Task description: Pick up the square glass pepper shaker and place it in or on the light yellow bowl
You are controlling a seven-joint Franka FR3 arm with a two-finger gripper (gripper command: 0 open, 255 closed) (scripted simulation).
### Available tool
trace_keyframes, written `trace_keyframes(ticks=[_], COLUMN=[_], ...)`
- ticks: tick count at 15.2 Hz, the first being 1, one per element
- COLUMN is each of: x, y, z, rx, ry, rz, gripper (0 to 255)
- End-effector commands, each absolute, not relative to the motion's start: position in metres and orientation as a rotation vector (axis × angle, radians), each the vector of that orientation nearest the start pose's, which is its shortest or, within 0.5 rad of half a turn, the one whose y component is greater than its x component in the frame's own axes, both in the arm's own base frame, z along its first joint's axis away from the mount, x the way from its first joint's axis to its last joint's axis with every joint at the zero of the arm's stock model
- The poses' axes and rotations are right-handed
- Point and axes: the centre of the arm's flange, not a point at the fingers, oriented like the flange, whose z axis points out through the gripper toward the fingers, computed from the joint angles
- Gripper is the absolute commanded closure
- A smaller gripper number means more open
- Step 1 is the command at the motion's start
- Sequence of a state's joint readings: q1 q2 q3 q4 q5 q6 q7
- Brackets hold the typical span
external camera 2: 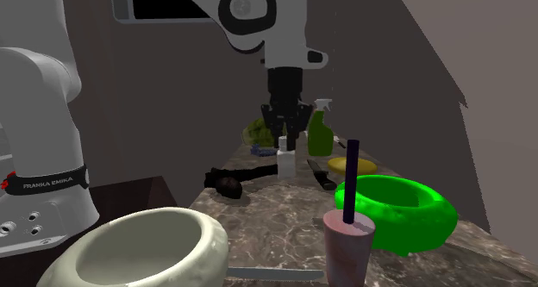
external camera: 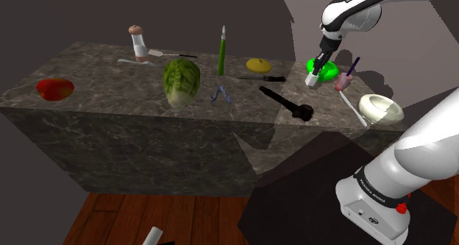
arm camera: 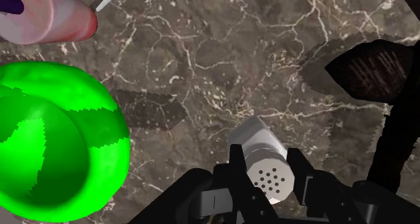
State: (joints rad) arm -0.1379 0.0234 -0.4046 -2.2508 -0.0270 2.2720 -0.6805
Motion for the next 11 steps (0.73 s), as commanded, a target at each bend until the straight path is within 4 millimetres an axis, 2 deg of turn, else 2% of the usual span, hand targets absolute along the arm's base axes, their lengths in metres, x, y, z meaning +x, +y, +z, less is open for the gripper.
trace_keyframes(ticks=[1, 11], x=[0.448, 0.448], y=[-0.272, -0.272], z=[0.367, 0.419], rx=[-3.156, -3.156], ry=[-0.246, -0.246], rz=[0.028, 0.028], gripper=[255, 255])
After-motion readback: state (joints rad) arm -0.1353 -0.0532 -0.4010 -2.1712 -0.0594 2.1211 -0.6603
